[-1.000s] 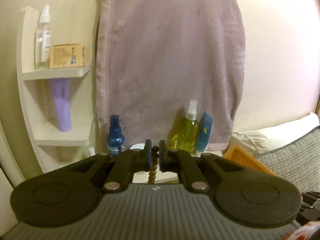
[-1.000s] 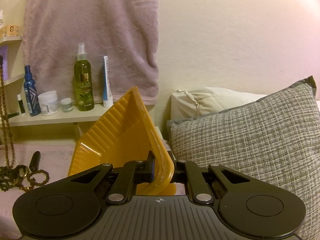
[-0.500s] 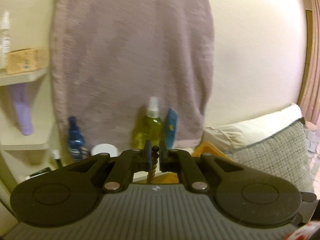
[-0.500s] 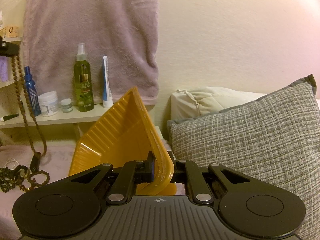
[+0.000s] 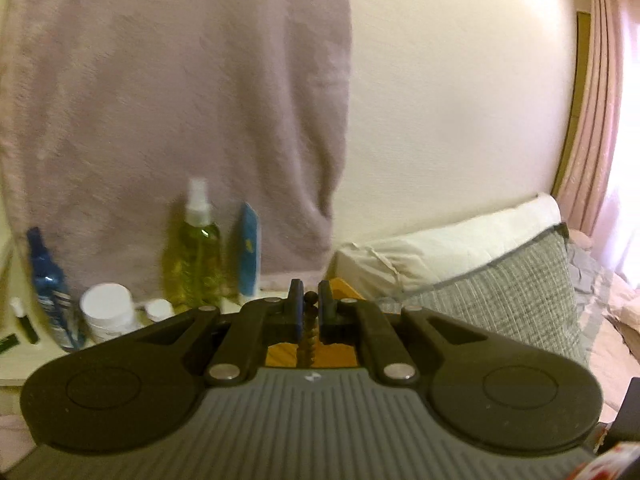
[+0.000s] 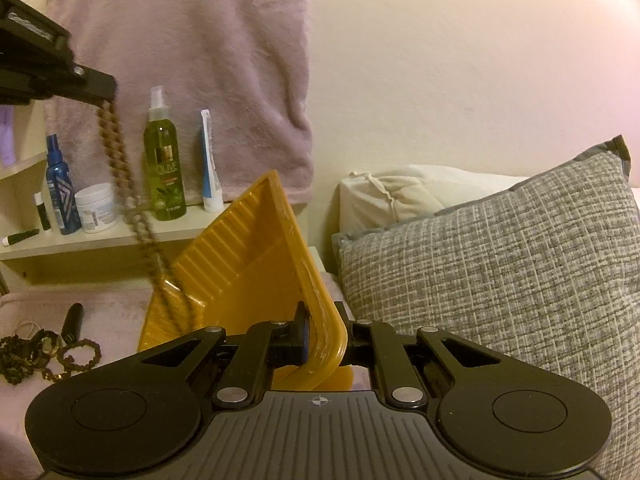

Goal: Organize jewelry
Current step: 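Carry the bead strand into the orange tray and open the left gripper, then lower the left gripper onto the black clasp item in the pile and grasp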

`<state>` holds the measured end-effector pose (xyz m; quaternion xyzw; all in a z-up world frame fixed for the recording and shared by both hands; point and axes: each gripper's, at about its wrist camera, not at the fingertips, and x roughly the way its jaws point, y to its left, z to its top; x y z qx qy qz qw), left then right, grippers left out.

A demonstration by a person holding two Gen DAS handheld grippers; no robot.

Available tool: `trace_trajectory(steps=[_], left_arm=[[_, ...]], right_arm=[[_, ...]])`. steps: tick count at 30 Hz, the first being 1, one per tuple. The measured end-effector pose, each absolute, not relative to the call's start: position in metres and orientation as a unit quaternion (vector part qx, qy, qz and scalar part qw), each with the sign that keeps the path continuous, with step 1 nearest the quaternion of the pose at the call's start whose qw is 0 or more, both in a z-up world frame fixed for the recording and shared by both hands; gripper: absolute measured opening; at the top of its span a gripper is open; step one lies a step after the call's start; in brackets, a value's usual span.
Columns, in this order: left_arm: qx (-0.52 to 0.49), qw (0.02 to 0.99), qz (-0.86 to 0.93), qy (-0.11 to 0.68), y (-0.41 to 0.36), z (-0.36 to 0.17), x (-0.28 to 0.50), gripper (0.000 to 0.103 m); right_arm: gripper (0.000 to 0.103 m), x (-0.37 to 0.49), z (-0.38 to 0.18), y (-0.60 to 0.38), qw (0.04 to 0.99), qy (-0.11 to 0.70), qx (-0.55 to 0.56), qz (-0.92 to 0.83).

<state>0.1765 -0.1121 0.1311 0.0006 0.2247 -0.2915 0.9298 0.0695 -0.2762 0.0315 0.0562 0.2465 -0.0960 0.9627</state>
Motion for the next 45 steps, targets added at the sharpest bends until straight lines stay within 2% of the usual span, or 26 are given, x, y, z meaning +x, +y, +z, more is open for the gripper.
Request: trace_trajectory(steps=[10, 18, 21, 34, 45], left_arm=[[0.019, 0.899, -0.322, 0.298, -0.162, 0.085, 0.192, 0.006], [0.022, 0.899, -0.313, 0.307, -0.16, 0.073, 0.191, 0.007], [0.016, 0.907, -0.298, 0.298, -0.144, 0.074, 0.187, 0.015], [-0.007, 0.951, -0.129, 0.282, -0.019, 0.05, 0.153, 0.024], [-0.024, 0.953, -0.04, 0.299, 0.045, 0.004, 0.117, 0.036]], right_arm=[[0.01, 0.069, 0.033, -0.275, 0.963, 0.246, 0.062, -0.096], [0.01, 0.069, 0.032, -0.277, 0.962, 0.247, 0.068, -0.097], [0.01, 0.069, 0.031, -0.277, 0.961, 0.248, 0.069, -0.098], [0.01, 0.071, 0.031, -0.277, 0.961, 0.248, 0.066, -0.097], [0.01, 0.071, 0.032, -0.276, 0.962, 0.25, 0.06, -0.094]])
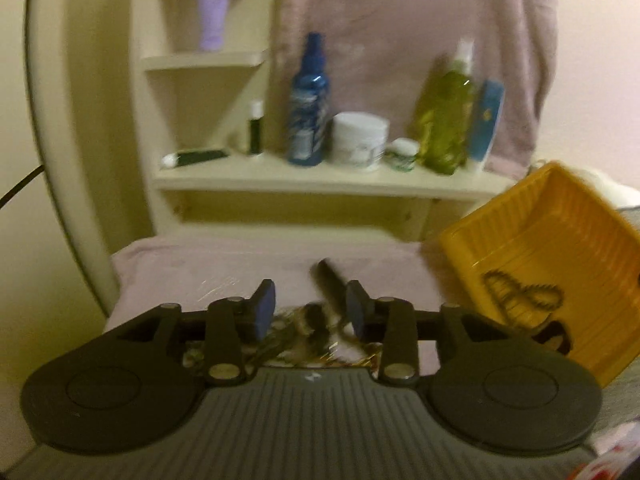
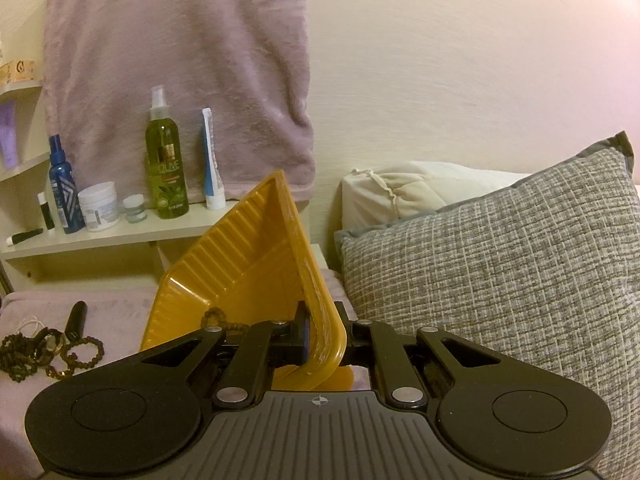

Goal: Organize jewelry
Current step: 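Lower the left gripper onto the black clasp item in the pile and grasp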

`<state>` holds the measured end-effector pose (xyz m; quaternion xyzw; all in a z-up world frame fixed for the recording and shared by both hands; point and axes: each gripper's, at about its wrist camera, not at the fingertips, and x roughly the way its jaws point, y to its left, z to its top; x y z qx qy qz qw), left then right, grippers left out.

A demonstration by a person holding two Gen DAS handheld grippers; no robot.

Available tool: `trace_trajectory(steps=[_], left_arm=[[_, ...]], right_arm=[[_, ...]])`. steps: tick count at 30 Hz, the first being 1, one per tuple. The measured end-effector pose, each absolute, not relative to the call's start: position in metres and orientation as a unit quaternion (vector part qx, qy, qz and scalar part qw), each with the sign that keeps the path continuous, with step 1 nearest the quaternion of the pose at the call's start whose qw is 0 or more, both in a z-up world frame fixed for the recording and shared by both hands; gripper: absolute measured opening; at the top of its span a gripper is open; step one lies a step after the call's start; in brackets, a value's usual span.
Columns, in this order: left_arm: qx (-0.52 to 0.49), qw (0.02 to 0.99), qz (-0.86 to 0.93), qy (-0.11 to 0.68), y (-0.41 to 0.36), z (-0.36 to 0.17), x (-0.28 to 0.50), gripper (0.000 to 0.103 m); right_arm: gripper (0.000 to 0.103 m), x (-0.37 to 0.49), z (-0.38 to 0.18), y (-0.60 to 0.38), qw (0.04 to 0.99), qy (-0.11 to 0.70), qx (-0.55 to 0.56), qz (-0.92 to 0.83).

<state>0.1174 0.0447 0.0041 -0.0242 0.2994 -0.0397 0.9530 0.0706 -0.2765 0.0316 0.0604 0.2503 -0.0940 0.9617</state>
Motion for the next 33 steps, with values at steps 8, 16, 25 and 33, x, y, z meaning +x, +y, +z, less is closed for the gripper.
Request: trace_trajectory(steps=[8, 16, 25, 33], left_arm=[[0.007, 0.951, -0.003, 0.309, 0.061, -0.036, 0.094, 0.038], [0.013, 0.952, -0.018, 0.305, 0.047, -0.054, 0.095, 0.038], [0.032, 0.953, -0.035, 0.299, 0.017, -0.066, 0.121, 0.038], [0.056, 0.944, -0.034, 0.325, 0.007, -0.076, 0.144, 0.023]], right_arm=[[0.01, 0.07, 0.03, -0.276, 0.961, 0.252, 0.057, -0.096], [0.01, 0.069, 0.03, -0.275, 0.961, 0.252, 0.056, -0.098], [0.01, 0.07, 0.031, -0.274, 0.961, 0.253, 0.051, -0.098], [0.01, 0.07, 0.03, -0.274, 0.961, 0.254, 0.047, -0.098]])
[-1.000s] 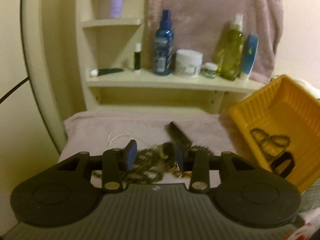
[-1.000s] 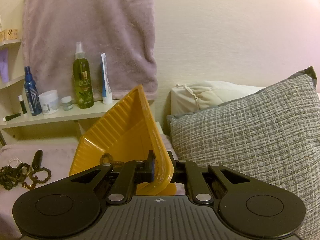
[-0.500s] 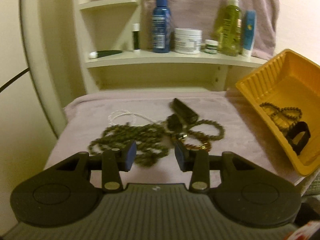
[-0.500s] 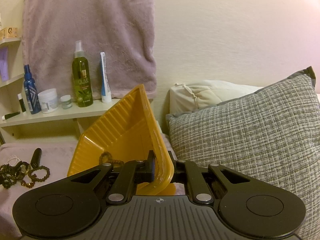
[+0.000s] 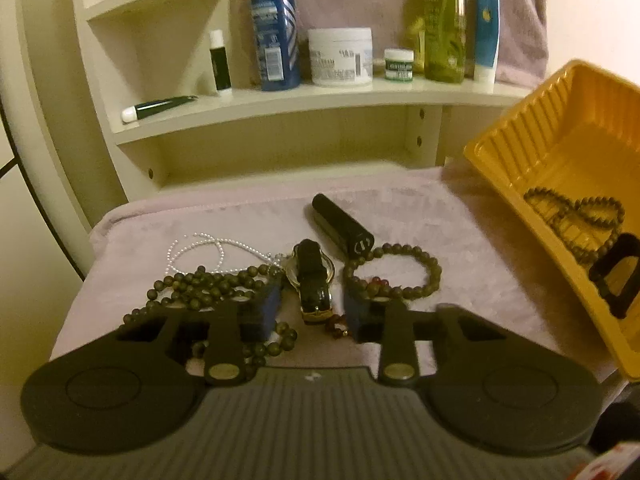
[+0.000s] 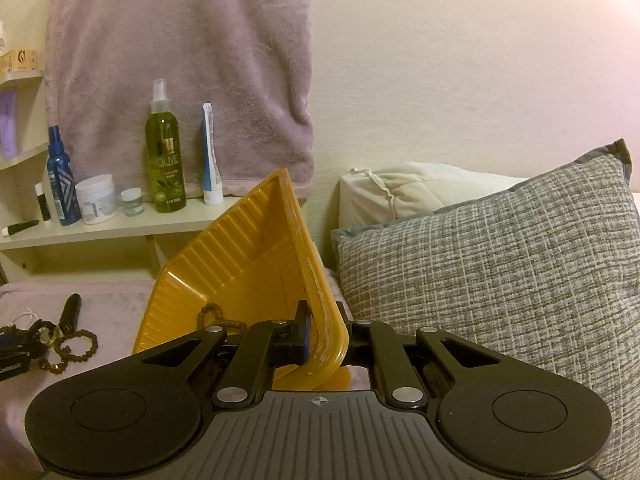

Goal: Organize jewelry
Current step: 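Lower the left gripper onto the black clasp item in the pile and grasp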

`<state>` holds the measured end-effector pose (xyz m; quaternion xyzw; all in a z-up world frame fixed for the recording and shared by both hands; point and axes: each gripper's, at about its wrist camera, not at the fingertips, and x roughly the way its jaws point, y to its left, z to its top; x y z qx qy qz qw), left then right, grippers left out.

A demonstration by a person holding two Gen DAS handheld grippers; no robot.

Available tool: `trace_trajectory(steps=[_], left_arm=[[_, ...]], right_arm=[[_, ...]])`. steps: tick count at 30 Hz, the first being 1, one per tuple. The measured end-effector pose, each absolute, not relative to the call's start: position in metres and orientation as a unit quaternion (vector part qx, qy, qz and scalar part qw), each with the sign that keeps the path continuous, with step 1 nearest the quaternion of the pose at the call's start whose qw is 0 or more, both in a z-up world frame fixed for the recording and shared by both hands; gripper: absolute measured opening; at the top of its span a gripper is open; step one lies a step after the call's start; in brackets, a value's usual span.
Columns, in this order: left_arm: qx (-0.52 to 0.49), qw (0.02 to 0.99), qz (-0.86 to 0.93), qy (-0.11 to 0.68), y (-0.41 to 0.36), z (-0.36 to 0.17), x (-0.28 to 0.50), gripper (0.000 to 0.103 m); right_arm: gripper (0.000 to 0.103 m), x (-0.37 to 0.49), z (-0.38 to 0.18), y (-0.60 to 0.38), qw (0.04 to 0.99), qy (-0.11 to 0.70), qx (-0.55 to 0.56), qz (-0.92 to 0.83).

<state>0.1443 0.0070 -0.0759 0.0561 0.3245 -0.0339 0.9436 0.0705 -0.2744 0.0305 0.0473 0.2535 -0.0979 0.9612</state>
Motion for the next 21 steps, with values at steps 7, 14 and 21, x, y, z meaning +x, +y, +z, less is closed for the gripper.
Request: trace_trajectory(steps=[7, 14, 21], left_arm=[[0.058, 0.94, -0.035, 0.335, 0.005, -0.071, 0.147, 0.014], [0.058, 0.942, -0.041, 0.329, 0.007, -0.051, 0.146, 0.014], [0.068, 0.945, -0.049, 0.317, 0.005, -0.029, 0.146, 0.014]], right_arm=[[0.01, 0.071, 0.031, -0.275, 0.961, 0.253, 0.046, -0.098], [0.01, 0.071, 0.031, -0.275, 0.961, 0.253, 0.046, -0.098], [0.01, 0.071, 0.031, -0.274, 0.962, 0.252, 0.046, -0.097]])
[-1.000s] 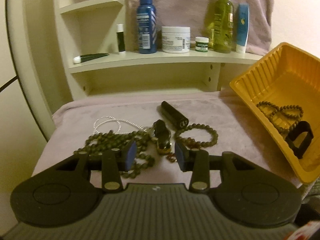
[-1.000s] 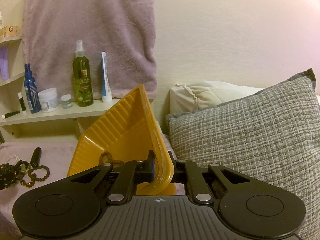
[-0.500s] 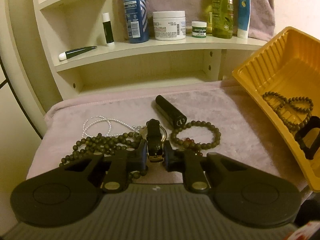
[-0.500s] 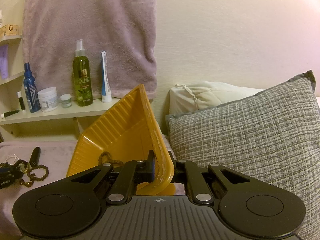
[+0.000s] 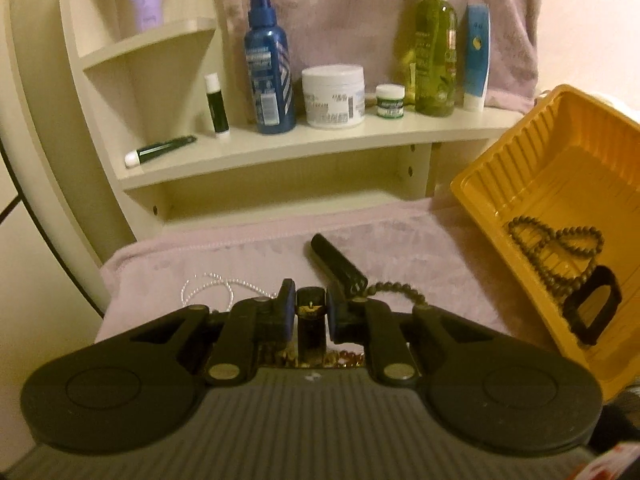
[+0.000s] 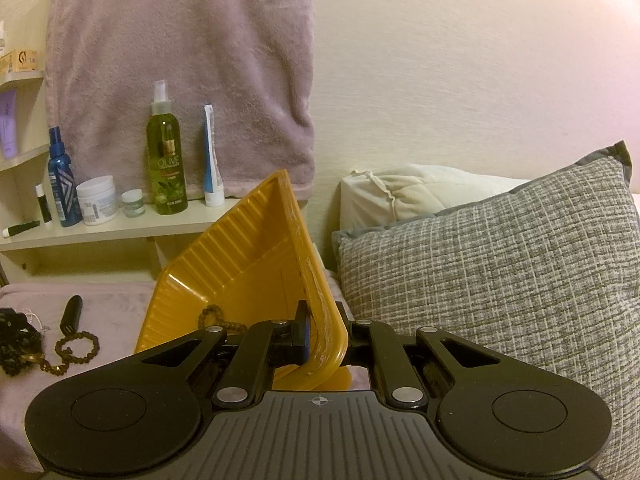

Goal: Organize jewelry
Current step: 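Lower the left gripper onto the black clasp item in the pile and grasp, then carry the gold-and-black item into the orange tray and open the left gripper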

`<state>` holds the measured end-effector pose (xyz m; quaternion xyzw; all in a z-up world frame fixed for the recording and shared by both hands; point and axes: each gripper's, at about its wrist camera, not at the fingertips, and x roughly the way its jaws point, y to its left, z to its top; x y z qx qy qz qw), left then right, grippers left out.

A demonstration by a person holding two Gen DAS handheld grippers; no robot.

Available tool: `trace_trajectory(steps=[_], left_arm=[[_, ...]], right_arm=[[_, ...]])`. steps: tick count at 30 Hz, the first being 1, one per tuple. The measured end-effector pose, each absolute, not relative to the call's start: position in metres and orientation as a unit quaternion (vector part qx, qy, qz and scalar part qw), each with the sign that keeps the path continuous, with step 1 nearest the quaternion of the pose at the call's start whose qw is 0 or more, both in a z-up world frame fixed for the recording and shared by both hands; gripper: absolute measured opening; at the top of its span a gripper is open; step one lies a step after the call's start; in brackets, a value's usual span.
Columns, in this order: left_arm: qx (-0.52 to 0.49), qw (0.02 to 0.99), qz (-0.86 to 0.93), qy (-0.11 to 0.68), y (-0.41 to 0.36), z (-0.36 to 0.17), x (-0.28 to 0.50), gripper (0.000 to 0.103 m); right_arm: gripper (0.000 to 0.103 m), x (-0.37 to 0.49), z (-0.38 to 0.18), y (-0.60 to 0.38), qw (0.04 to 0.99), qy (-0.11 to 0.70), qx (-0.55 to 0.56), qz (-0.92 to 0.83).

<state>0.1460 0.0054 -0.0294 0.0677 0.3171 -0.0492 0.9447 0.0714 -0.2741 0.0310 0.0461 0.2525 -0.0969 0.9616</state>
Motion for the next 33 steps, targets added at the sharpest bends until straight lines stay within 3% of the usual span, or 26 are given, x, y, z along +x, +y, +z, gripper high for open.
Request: trace_trajectory(steps=[19, 33], left_arm=[[0.078, 0.949, -0.129, 0.275, -0.044, 0.029, 0.143, 0.014], [0.079, 0.932, -0.225, 0.271, -0.116, 0.035, 0.144, 0.014]], right_arm=[[0.01, 0.073, 0.033, -0.272, 0.962, 0.251, 0.05, -0.095], [0.01, 0.072, 0.032, -0.276, 0.962, 0.251, 0.059, -0.094]])
